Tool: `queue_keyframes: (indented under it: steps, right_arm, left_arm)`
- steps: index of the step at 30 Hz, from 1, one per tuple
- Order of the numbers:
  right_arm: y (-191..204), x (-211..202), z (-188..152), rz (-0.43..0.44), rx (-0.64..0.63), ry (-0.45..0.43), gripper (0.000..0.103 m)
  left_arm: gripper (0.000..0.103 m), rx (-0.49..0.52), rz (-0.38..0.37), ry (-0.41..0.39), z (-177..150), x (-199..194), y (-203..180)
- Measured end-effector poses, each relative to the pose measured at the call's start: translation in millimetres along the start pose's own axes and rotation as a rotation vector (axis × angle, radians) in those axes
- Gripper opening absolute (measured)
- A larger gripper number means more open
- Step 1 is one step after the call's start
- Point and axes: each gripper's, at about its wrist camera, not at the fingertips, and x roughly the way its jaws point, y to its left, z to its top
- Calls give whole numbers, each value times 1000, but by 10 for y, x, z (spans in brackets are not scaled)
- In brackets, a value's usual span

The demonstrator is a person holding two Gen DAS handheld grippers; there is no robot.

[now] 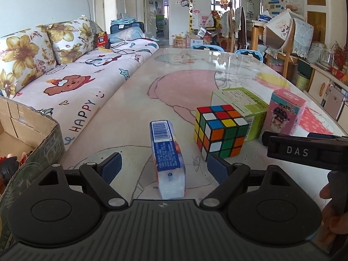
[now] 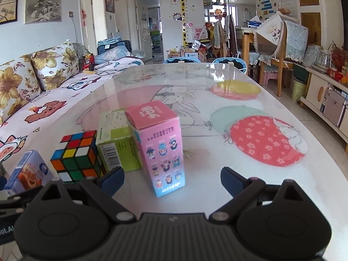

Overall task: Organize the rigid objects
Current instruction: 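Grasp the blue-and-white carton with the left gripper while the right gripper grasps the pink figure box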

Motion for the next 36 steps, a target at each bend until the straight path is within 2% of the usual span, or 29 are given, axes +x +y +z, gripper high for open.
queue_keyframes:
  steps: [5, 9, 14, 16, 19, 21, 27, 36]
  right_arm:
    - [-7, 48, 64, -15, -12, -38, 94]
    - [-41, 86, 99, -6, -1, -52, 86]
    - [-41, 122, 122, 22, 0, -43, 73]
    - [-18, 128, 123, 30, -12, -37, 58]
    - [35, 117, 119, 25, -43, -43, 44]
    - [73, 106, 114, 22, -67, -52, 40]
    - [96, 109, 110, 16, -86, -63, 37]
    - [13, 18, 65, 46, -50, -74, 36]
  left_arm:
    - [103, -5, 14, -15, -15, -37, -20]
    - [97, -23, 23, -4, -40, -33, -41]
    - [79, -49, 11, 6, -24, -29, -53]
    - [66, -54, 8, 20, -25, -28, -57]
    - [51, -59, -4, 52, -31, -24, -60]
    - [43, -58, -13, 56, -35, -49, -72]
    - [31, -26, -22, 40, -61, -163, -120]
    - [29, -47, -5, 61, -176, -295, -57]
